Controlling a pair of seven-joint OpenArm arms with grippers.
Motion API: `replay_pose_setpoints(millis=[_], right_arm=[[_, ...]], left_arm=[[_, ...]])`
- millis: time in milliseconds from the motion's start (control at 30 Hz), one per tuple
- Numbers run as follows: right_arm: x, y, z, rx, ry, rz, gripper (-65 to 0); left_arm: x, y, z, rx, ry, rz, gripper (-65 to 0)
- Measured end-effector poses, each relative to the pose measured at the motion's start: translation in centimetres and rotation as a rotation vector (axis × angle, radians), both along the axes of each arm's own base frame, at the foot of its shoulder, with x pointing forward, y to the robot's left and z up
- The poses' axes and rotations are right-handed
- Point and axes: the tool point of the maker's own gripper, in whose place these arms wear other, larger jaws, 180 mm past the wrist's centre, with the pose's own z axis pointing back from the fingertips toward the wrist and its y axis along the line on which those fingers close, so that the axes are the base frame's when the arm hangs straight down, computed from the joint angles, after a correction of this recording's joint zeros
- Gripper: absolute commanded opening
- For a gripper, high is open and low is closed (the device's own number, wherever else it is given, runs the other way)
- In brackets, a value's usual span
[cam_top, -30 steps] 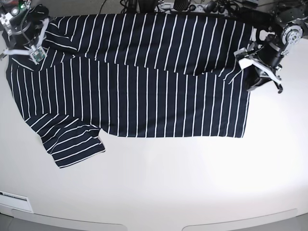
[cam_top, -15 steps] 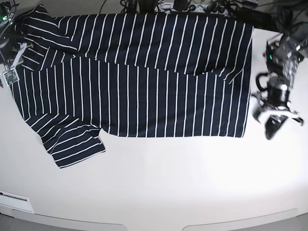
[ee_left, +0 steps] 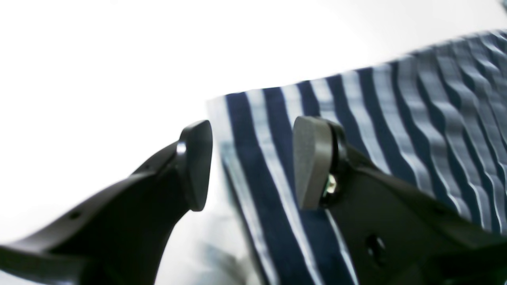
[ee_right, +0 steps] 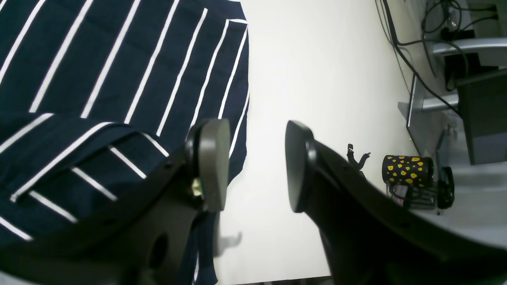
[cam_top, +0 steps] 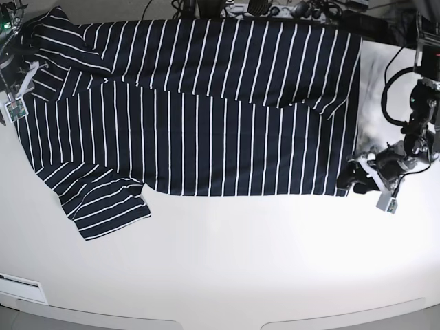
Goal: Fold the T-shirt properly
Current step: 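Release and move the left gripper to the shirt's hem corner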
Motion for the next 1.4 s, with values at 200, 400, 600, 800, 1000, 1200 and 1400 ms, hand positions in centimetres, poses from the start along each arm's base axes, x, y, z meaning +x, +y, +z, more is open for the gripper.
replay_pose_setpoints(millis=[200, 400, 600, 800, 1000, 1200, 1400], right_arm=[[0.0, 0.0, 0.0, 0.000, 0.000, 0.000, -38.8], [0.0, 0.0, 0.0, -0.001, -0.001, 0.000, -38.8], [0.1, 0.1, 0.1, 0.002, -0.008, 0.008, -38.8], [0.2, 0.1, 0.1, 0.002, -0.010, 0.009, -38.8], [0.2, 0.1, 0.1, 0.003, -0.009, 0.008, -38.8], [0.6, 0.6, 0.4, 0.013, -0.037, 0.033, -38.8], [4.4, 1.7, 3.3, 0.113, -0.192, 0.039, -35.6]], left_arm=[[-0.4, 0.1, -0.6, 0.000, 0.035, 0.009, -31.4], [0.0, 2.4, -1.5, 0.043, 0.043, 0.108, -31.4], [0.7, 2.7, -2.6, -0.038, 0.041, 0.181, -31.4], [1.5, 0.4, -3.6, -0.195, 0.073, 0.181, -31.4], [0.0, -2.7, -3.5, -0.315, 0.162, 0.070, -32.6], [-0.3, -1.4, -4.1, -0.288, 0.194, 0.113, -65.0], [-0.2, -0.4, -4.1, -0.248, 0.187, 0.125, -65.0]])
